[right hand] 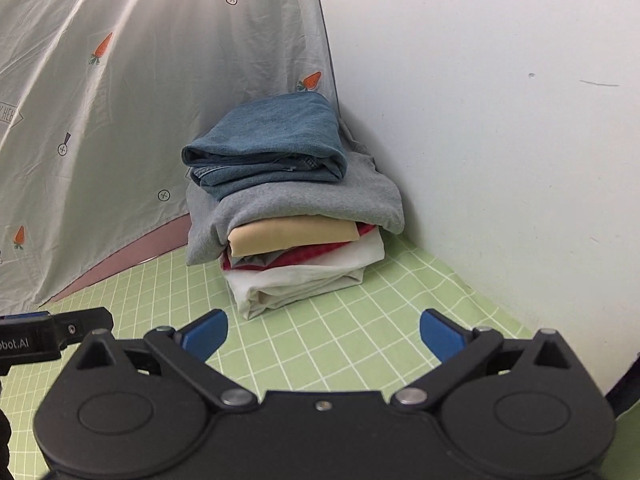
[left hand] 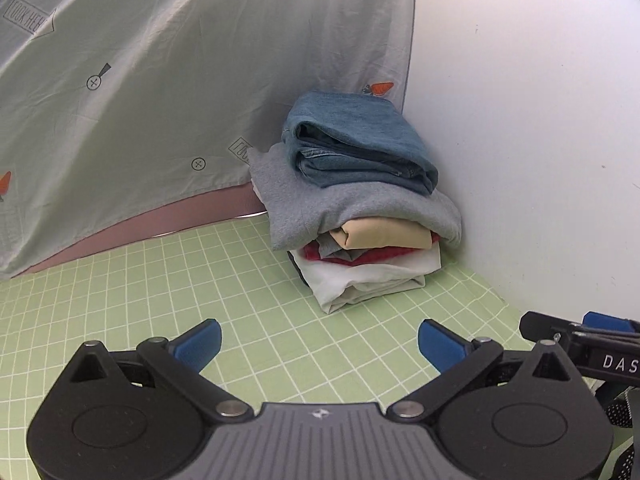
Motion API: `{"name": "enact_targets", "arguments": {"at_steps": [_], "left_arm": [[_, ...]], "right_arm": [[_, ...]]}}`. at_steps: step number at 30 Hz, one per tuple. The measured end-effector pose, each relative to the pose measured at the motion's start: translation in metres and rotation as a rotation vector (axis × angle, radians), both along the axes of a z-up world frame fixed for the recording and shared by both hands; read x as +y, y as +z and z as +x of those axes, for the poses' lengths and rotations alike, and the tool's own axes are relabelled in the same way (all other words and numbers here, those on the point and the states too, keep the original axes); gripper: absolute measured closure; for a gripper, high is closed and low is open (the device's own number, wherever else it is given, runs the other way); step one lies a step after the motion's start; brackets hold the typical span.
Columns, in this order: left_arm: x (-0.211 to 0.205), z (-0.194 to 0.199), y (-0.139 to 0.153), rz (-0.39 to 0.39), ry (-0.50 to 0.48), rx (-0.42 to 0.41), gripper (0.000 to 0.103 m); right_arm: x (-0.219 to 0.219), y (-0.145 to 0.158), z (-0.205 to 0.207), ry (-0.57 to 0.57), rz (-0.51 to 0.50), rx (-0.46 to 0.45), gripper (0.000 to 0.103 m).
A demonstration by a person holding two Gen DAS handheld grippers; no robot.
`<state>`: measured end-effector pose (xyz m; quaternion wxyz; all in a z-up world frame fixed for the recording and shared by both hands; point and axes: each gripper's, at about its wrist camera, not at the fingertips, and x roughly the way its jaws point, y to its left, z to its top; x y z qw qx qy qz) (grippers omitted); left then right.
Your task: Fold clothes
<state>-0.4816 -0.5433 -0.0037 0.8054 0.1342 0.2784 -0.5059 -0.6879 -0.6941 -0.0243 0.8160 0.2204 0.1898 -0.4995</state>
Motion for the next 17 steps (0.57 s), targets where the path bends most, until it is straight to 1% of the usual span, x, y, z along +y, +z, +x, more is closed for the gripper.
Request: {"name": "enact_targets", "arguments": {"at_steps": [8, 17], "left_arm": [[0.012, -0.01, 0.003, -0.004, -0.011, -0.019, 0.0], [0.017, -0.019, 0.007, -0.019, -0.04, -0.028, 0.0]], "right_arm": [[0.019, 0.005, -0.006, -0.007, -0.018, 0.009, 0.0], [0.027, 0.009, -0.011, -0.012, -0.028, 0.005, 0.0]]}}
